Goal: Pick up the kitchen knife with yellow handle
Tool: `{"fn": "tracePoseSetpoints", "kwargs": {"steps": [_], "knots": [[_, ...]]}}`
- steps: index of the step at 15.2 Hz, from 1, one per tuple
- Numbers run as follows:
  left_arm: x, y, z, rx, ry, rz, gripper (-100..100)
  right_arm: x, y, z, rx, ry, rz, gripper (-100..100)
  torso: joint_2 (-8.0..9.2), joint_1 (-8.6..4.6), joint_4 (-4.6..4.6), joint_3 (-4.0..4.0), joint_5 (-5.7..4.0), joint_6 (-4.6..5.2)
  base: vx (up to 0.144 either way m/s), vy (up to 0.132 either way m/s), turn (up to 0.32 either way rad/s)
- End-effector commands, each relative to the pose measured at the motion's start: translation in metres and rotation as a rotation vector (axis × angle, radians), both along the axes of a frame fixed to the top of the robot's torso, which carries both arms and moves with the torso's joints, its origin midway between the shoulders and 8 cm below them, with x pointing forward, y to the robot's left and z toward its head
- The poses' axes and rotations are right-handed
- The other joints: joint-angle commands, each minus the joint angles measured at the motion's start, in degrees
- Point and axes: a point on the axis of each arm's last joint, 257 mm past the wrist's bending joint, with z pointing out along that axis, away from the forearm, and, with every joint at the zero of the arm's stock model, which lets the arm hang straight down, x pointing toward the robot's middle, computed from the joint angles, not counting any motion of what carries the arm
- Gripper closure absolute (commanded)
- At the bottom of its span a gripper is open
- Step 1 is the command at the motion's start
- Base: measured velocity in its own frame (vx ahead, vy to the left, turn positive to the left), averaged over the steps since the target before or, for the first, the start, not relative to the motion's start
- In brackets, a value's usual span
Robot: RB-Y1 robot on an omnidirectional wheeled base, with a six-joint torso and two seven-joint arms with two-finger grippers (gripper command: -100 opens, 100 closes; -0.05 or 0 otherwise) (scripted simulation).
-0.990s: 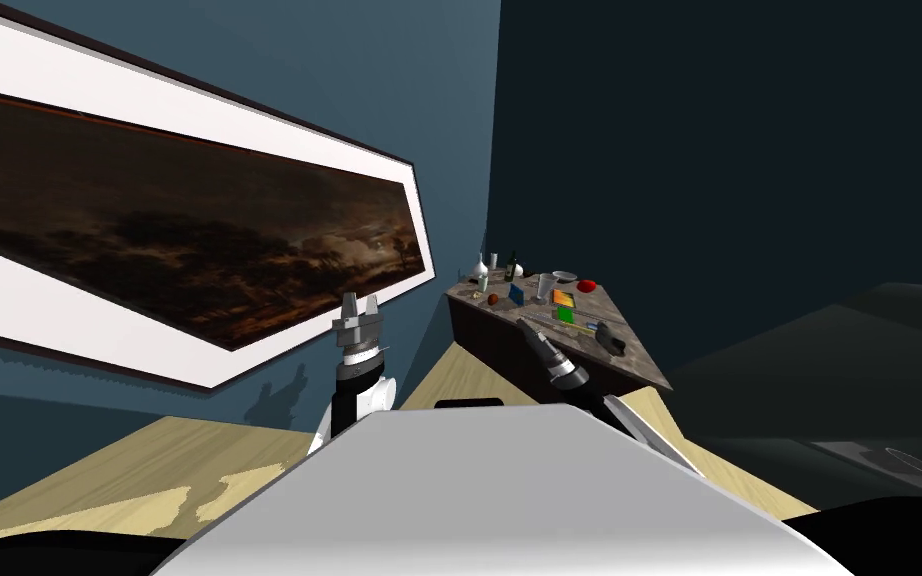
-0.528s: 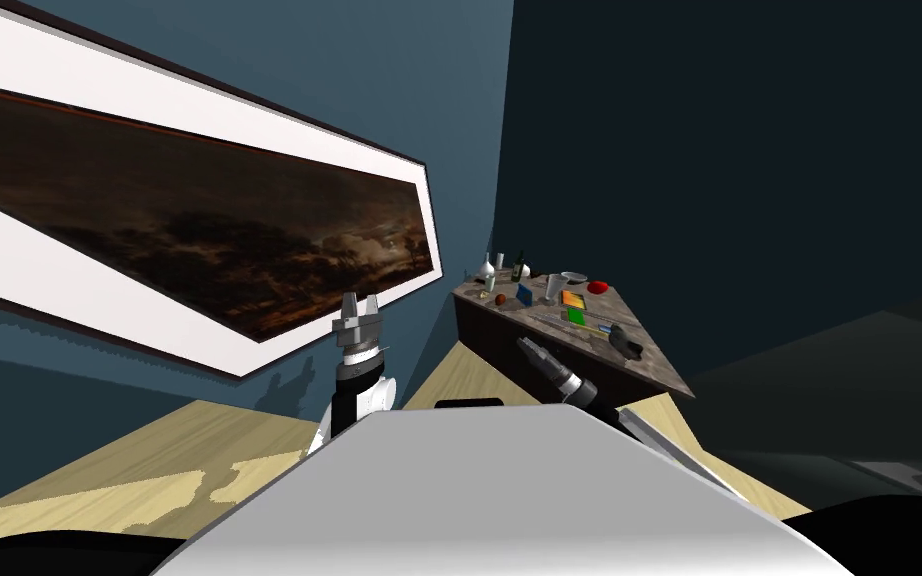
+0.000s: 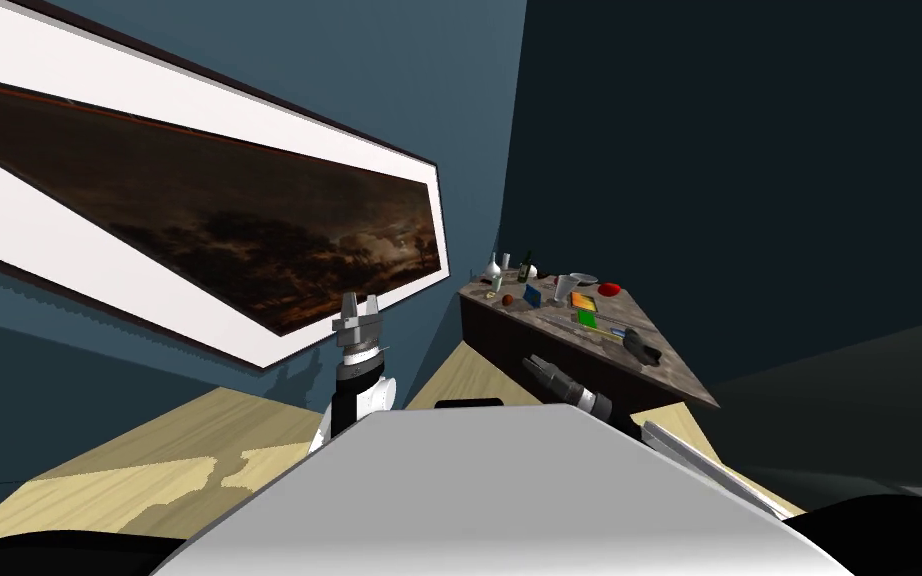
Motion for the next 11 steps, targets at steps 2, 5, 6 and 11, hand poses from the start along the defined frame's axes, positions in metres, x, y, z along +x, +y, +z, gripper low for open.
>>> {"fn": "tracePoseSetpoints", "kwargs": {"steps": [2, 5, 6, 11], "knots": [[0.0, 0.0, 0.0, 0.0, 0.0, 0.0, 0, -0.022, -0.017, -0.027, -0.072, 0.07, 0.034, -100, 0.0, -0.05, 0.0, 0.0, -0.01, 0.01, 0.011, 0.04, 0.053], [0.0, 0.0, 0.0, 0.0, 0.0, 0.0, 0, -0.04, -0.033, -0.045, -0.139, 0.124, 0.069, -100, -0.02, -0.03, -0.01, -0.01, -0.02, 0.0, 0.013, 0.056, 0.081], [0.0, 0.0, 0.0, 0.0, 0.0, 0.0, 0, -0.04, -0.034, -0.045, -0.147, 0.127, 0.075, -100, -0.01, -0.01, -0.01, -0.01, 0.0, 0.01, 0.007, 0.043, 0.029], [0.0, 0.0, 0.0, 0.0, 0.0, 0.0, 0, -0.075, -0.069, -0.074, -0.265, 0.231, 0.133, -100, -0.03, -0.07, -0.01, -0.02, -0.02, -0.01, 0.016, 0.044, 0.069]]}}
